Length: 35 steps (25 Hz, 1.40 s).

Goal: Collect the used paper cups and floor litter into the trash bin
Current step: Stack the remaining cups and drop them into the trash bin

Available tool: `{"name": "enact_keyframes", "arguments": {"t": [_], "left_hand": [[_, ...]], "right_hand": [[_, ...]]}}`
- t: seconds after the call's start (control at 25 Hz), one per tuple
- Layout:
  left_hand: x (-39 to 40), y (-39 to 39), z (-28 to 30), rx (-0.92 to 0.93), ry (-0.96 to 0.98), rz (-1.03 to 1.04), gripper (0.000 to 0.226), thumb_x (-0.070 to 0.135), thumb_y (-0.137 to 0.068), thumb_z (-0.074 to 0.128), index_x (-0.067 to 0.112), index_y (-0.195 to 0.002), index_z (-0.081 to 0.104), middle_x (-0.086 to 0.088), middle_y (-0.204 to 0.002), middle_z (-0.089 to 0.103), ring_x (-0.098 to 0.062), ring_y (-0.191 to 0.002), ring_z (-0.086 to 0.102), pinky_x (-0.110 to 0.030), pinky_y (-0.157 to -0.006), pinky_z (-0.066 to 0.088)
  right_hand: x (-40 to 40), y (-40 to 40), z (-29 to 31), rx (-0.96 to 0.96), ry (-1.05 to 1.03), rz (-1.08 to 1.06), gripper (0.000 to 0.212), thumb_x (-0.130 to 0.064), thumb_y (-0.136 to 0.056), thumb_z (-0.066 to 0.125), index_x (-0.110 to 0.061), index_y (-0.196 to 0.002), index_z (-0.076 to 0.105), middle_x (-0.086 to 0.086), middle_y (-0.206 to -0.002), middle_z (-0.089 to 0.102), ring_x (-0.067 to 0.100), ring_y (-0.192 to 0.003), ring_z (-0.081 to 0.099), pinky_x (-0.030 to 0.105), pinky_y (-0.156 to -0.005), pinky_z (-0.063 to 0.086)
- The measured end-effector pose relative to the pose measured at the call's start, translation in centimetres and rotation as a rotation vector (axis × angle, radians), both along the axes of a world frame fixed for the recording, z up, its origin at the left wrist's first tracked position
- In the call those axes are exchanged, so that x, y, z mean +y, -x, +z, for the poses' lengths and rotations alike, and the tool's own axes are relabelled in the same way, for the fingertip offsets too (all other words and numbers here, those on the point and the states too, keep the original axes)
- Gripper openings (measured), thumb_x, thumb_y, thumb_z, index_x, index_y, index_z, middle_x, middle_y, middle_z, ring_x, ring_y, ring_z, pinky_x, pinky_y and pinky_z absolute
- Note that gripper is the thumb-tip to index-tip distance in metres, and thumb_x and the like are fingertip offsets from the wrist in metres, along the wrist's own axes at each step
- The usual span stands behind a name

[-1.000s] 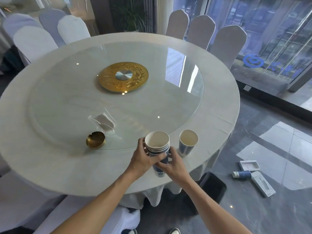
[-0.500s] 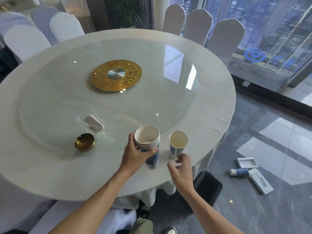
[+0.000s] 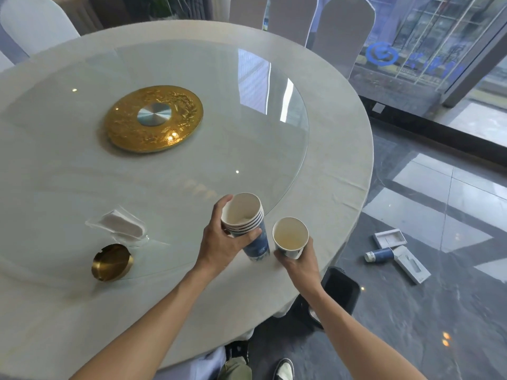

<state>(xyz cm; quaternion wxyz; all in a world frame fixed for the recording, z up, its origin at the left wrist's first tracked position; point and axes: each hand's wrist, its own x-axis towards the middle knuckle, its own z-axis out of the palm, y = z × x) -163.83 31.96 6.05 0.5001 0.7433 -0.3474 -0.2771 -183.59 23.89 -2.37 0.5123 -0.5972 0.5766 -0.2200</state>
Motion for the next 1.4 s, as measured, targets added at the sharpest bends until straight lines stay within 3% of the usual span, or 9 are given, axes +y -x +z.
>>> {"name": "enact_keyframes", "arguments": {"t": [0.12, 0.28, 0.4, 0.56, 0.72, 0.88, 1.04, 1.24, 1.4], "left_hand": [[-1.9, -1.5, 0.6, 0.002, 0.039, -0.017, 0.088, 0.034, -0.068, 0.096, 0.039, -0.14, 0.045, 0.03, -0.125, 0.059, -0.001, -0.114, 0.06, -0.03, -0.09, 0.058], [-5.2, -2.5, 3.0, -0.065, 0.123, -0.002, 0.088, 0.033, -0.072, 0.093, 0.03, -0.145, 0.043, 0.009, -0.134, 0.055, -0.013, -0.118, 0.057, -0.006, -0.08, 0.051], [-7.8, -2.0, 5.3, -0.094, 0.192, -0.023, 0.089, 0.036, -0.073, 0.092, 0.025, -0.145, 0.043, 0.004, -0.137, 0.055, -0.013, -0.12, 0.056, -0.015, -0.083, 0.056], [-10.0, -0.2, 6.6, -0.056, 0.185, -0.16, 0.087, 0.039, -0.072, 0.092, 0.03, -0.143, 0.043, 0.023, -0.124, 0.057, -0.01, -0.113, 0.058, -0.032, -0.09, 0.059], [-10.5, 2.3, 5.8, 0.038, 0.147, -0.305, 0.089, 0.039, -0.069, 0.094, 0.034, -0.142, 0.043, 0.026, -0.123, 0.058, -0.012, -0.115, 0.062, -0.025, -0.088, 0.056], [-10.6, 4.6, 4.1, 0.059, 0.094, -0.441, 0.094, 0.048, -0.065, 0.093, 0.041, -0.143, 0.041, 0.016, -0.131, 0.062, -0.015, -0.115, 0.066, -0.036, -0.092, 0.061], [-10.2, 6.7, 2.8, 0.037, -0.011, -0.573, 0.095, 0.047, -0.066, 0.093, 0.047, -0.145, 0.039, 0.014, -0.128, 0.064, -0.01, -0.11, 0.067, -0.029, -0.091, 0.058], [-9.7, 9.2, 1.1, 0.118, -0.072, -0.654, 0.066, 0.062, -0.081, 0.074, 0.042, -0.138, 0.047, 0.01, -0.125, 0.065, -0.012, -0.098, 0.069, -0.022, -0.08, 0.055], [-9.8, 11.7, -0.3, 0.174, -0.113, -0.645, 0.025, 0.042, -0.105, 0.052, 0.034, -0.128, 0.058, -0.001, -0.121, 0.068, -0.02, -0.102, 0.068, -0.023, -0.08, 0.048]], "right_hand": [[-1.3, -0.5, 0.1, 0.041, 0.006, -0.009, 0.064, -0.038, -0.076, 0.085, -0.038, -0.127, 0.045, -0.015, -0.12, 0.062, 0.013, -0.112, 0.062, 0.043, -0.092, 0.056], [-2.8, 0.1, 1.1, 0.086, 0.007, -0.025, 0.069, -0.042, -0.067, 0.083, -0.038, -0.126, 0.046, -0.011, -0.121, 0.059, 0.013, -0.112, 0.062, 0.048, -0.094, 0.058], [-3.8, 1.0, 2.2, 0.104, 0.017, -0.017, 0.075, -0.04, -0.065, 0.082, -0.032, -0.131, 0.046, -0.008, -0.123, 0.057, 0.015, -0.113, 0.06, 0.045, -0.095, 0.057], [-4.4, 1.8, 3.4, 0.104, 0.023, 0.0, 0.076, -0.04, -0.066, 0.086, -0.031, -0.131, 0.047, -0.009, -0.12, 0.06, 0.013, -0.11, 0.062, 0.042, -0.092, 0.059], [-4.0, 2.7, 4.0, 0.11, 0.037, 0.008, 0.076, -0.044, -0.064, 0.088, -0.032, -0.129, 0.05, -0.01, -0.118, 0.064, 0.012, -0.106, 0.065, 0.042, -0.092, 0.06], [-3.3, 3.3, 4.9, 0.057, 0.033, -0.027, 0.068, -0.032, -0.069, 0.09, -0.031, -0.126, 0.053, -0.014, -0.111, 0.067, -0.002, -0.095, 0.068, 0.021, -0.078, 0.058], [-2.9, 4.4, 5.4, -0.009, 0.026, -0.069, 0.058, -0.02, -0.078, 0.088, -0.023, -0.125, 0.055, -0.014, -0.108, 0.067, -0.015, -0.09, 0.065, 0.005, -0.067, 0.05], [-1.2, 6.8, 5.0, -0.014, 0.006, -0.15, 0.06, -0.034, -0.07, 0.09, -0.041, -0.118, 0.055, -0.011, -0.113, 0.07, 0.005, -0.102, 0.068, 0.032, -0.085, 0.06], [1.0, 9.5, 3.8, 0.032, 0.001, -0.229, 0.063, -0.038, -0.063, 0.091, -0.045, -0.116, 0.057, -0.014, -0.115, 0.071, 0.007, -0.108, 0.067, 0.04, -0.095, 0.058]]}}
